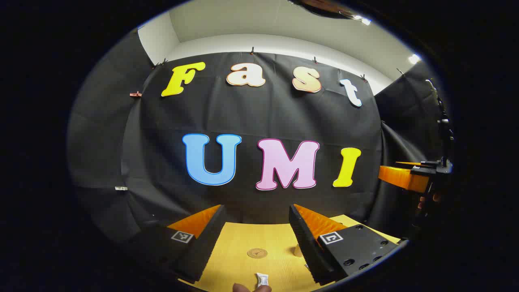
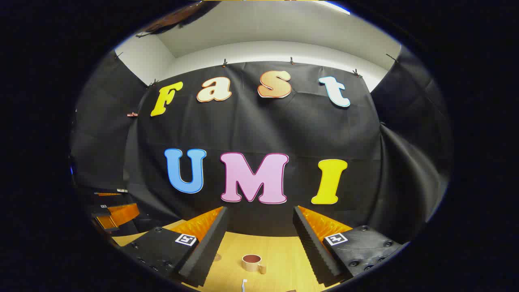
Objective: Put the toothbrush and toothpaste on the desktop into the cup, then pick up the cup and place it on the coaster on the desktop.
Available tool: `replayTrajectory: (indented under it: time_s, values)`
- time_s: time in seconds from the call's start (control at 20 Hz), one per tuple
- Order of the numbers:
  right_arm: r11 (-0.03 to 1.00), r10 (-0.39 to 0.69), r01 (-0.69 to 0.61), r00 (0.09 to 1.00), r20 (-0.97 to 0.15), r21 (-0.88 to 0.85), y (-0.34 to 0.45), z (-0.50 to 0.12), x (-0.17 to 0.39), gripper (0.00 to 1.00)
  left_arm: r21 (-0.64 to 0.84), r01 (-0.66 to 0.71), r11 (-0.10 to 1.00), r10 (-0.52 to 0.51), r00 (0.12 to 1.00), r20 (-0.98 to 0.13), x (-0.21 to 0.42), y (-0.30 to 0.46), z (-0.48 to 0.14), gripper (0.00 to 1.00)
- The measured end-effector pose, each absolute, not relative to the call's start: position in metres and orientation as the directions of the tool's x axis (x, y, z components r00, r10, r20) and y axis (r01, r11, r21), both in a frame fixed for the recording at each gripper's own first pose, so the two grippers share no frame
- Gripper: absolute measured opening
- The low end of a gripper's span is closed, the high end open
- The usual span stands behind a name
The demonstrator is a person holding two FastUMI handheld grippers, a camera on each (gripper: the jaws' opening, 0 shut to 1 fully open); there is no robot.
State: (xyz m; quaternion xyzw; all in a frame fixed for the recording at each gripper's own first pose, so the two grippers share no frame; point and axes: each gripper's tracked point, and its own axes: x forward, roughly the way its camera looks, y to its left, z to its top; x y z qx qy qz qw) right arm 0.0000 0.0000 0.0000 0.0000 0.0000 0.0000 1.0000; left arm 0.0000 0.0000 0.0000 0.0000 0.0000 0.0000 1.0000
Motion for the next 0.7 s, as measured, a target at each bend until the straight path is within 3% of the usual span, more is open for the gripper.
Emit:
replayTrajectory:
  time_s: [0.7]
  values:
    - [1.000, -0.006, 0.006, 1.000, -0.027, 0.022, -0.013, -0.016, 0.018, 0.97, 0.027, 0.009, 1.000, -0.008, 0.999, -0.052, 0.019, -0.010, -0.018, 0.97]
